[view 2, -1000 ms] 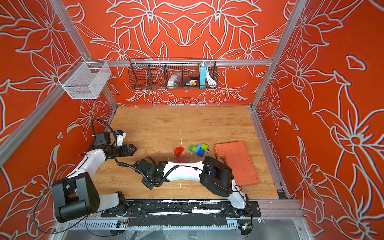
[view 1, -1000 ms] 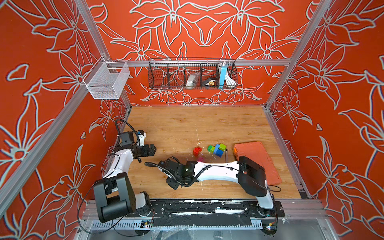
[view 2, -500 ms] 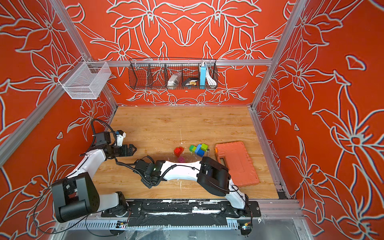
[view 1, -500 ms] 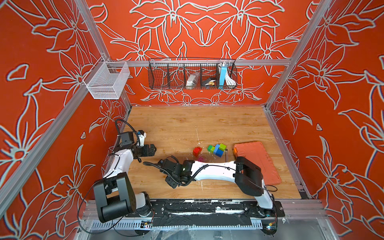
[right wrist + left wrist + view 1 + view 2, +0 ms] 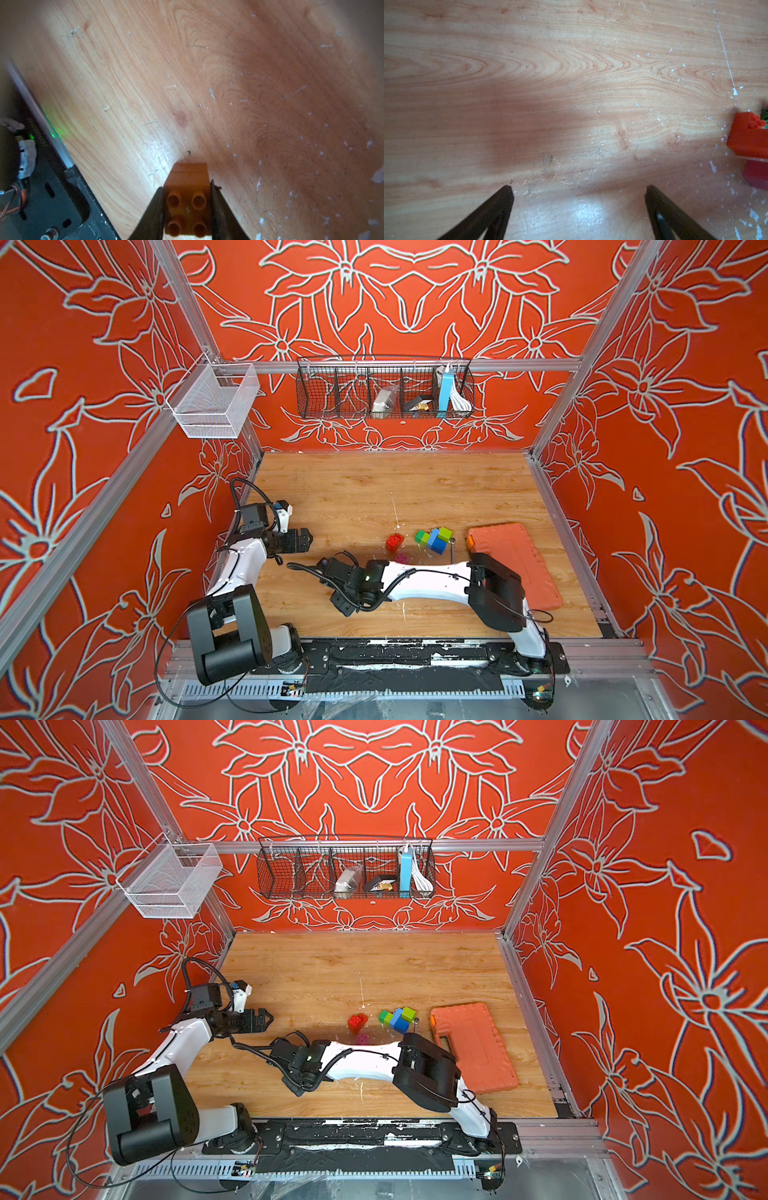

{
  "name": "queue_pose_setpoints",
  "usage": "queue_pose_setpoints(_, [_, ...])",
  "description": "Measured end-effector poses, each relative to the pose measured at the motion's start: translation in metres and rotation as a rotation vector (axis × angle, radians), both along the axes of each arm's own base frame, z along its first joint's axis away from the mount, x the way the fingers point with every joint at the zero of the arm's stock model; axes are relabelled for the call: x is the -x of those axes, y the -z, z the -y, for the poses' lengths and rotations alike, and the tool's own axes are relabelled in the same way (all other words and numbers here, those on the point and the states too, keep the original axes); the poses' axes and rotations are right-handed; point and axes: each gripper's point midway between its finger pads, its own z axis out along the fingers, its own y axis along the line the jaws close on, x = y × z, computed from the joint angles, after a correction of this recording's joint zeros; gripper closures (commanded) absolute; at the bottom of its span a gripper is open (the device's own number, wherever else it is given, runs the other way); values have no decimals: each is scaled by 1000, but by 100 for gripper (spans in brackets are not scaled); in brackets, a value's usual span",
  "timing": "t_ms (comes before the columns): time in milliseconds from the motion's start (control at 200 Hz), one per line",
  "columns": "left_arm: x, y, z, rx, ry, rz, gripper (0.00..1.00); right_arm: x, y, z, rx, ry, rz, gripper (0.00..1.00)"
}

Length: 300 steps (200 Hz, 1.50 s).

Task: Assemble the letter h with lego
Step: Assemble the lego brick with the lego brick.

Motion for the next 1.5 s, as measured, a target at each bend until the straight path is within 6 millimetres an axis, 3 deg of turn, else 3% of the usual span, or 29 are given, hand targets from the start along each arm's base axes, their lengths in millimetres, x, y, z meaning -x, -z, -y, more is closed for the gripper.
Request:
queue_pose_setpoints(350, [0, 0, 0, 0, 0, 0, 1, 3, 6, 6, -52, -53, 37, 85])
queue_pose_setpoints(856, [0, 0, 0, 1, 0, -1, 1, -6, 2, 5, -21, -105, 146, 81])
queue_pose_setpoints(1001, [0, 0, 0, 1, 0, -1, 1, -21, -1, 32, 28, -61, 49, 80])
queue_pose_setpoints(1236, [0, 0, 0, 2, 1, 0, 1, -56, -2, 111, 136, 132, -21, 78])
queue_pose_setpoints(1341, [0, 0, 1, 4, 2, 0, 1, -57, -1, 120, 134, 162, -8, 76])
queue_pose_setpoints(1501, [0, 0, 1, 4, 2, 0, 1, -59, -1, 121, 114, 181, 1, 61])
